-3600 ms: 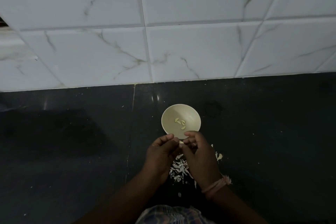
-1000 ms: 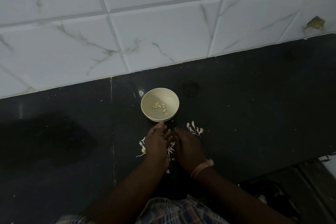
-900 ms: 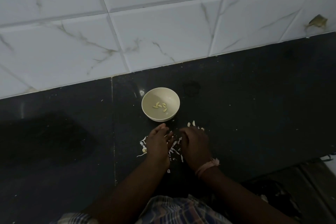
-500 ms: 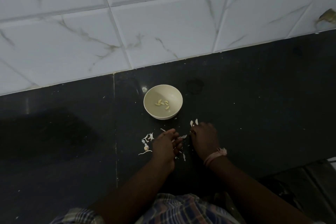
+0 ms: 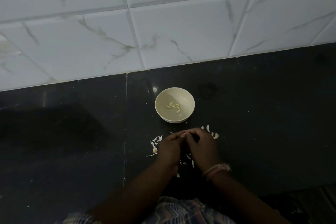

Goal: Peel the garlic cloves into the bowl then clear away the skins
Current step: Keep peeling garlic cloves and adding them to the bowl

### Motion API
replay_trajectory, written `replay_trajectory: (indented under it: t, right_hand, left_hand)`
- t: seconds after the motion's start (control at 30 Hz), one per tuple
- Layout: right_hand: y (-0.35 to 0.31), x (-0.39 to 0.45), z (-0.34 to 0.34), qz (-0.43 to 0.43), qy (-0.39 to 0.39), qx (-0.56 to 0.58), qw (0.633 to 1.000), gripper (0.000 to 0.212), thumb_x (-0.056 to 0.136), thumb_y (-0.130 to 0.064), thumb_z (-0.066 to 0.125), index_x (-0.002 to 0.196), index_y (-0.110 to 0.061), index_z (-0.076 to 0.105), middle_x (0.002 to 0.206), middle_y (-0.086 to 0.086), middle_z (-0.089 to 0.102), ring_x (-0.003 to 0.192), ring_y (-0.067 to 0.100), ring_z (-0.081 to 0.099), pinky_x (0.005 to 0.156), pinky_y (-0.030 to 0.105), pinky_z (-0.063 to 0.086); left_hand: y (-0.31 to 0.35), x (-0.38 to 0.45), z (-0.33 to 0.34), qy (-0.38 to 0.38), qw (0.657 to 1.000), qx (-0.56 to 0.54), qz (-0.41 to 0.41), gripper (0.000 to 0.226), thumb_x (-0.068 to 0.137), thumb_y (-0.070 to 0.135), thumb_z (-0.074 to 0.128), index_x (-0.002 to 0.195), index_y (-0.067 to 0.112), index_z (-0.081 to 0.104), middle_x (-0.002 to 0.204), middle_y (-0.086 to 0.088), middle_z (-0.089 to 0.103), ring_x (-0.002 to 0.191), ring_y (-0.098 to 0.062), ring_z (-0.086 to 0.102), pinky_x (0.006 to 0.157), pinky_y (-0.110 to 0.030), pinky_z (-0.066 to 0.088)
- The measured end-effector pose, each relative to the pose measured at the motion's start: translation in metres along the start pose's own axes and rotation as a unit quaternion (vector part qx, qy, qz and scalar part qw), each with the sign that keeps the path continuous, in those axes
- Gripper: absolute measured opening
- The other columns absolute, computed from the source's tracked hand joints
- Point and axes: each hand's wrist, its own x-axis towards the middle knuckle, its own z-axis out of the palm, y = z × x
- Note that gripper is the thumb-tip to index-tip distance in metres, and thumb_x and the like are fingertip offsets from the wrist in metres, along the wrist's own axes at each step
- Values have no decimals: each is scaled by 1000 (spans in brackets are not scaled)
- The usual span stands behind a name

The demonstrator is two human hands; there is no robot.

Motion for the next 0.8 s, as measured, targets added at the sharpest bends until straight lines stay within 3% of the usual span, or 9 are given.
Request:
replay_trajectory:
  t: [0.13, 0.23, 0.33, 0.67, 0.8]
  right_hand:
    - [-3, -2, 9, 14, 13, 21, 1000, 12, 96, -13, 63, 95, -24, 67, 91, -12, 68, 85, -2, 63, 78, 22, 52]
    - [-5, -4, 12, 6, 6, 6, 1000, 14, 96, -12, 61, 94, -23, 68, 93, -8, 68, 87, -1, 62, 73, 10, 46]
    - [-8, -3, 11, 7, -6, 26, 1000, 14, 95, -12, 62, 91, -22, 69, 91, -8, 69, 83, -4, 62, 70, 6, 44]
    - [-18, -7, 10, 49, -27, 121, 991, 12, 93, -10, 65, 85, -16, 72, 80, -1, 73, 73, 8, 67, 72, 27, 55]
    - [-21, -10, 4, 45, -48, 158, 985, 13, 92, -4, 64, 84, -12, 71, 69, -4, 71, 62, 9, 62, 62, 24, 50]
  left_hand:
    - [3, -1, -8, 30, 999, 22, 31, 16, 95, -2, 62, 106, -1, 74, 97, -22, 77, 98, -37, 74, 89, -41, 60]
    - [5, -5, -13, 68, 995, 51, 52, 11, 90, 0, 71, 98, 4, 77, 89, -17, 78, 87, -30, 76, 81, -37, 61]
    - [9, -6, -18, 80, 993, 58, 66, 12, 86, 1, 76, 97, 5, 77, 87, -16, 78, 87, -32, 76, 82, -41, 62]
    - [12, -17, -27, 56, 988, 89, 114, 13, 82, 1, 79, 91, 10, 79, 87, -15, 78, 82, -29, 76, 75, -37, 60]
    - [16, -24, -30, 38, 986, 93, 135, 13, 80, 0, 80, 86, 11, 80, 88, -15, 78, 86, -32, 76, 82, -41, 61]
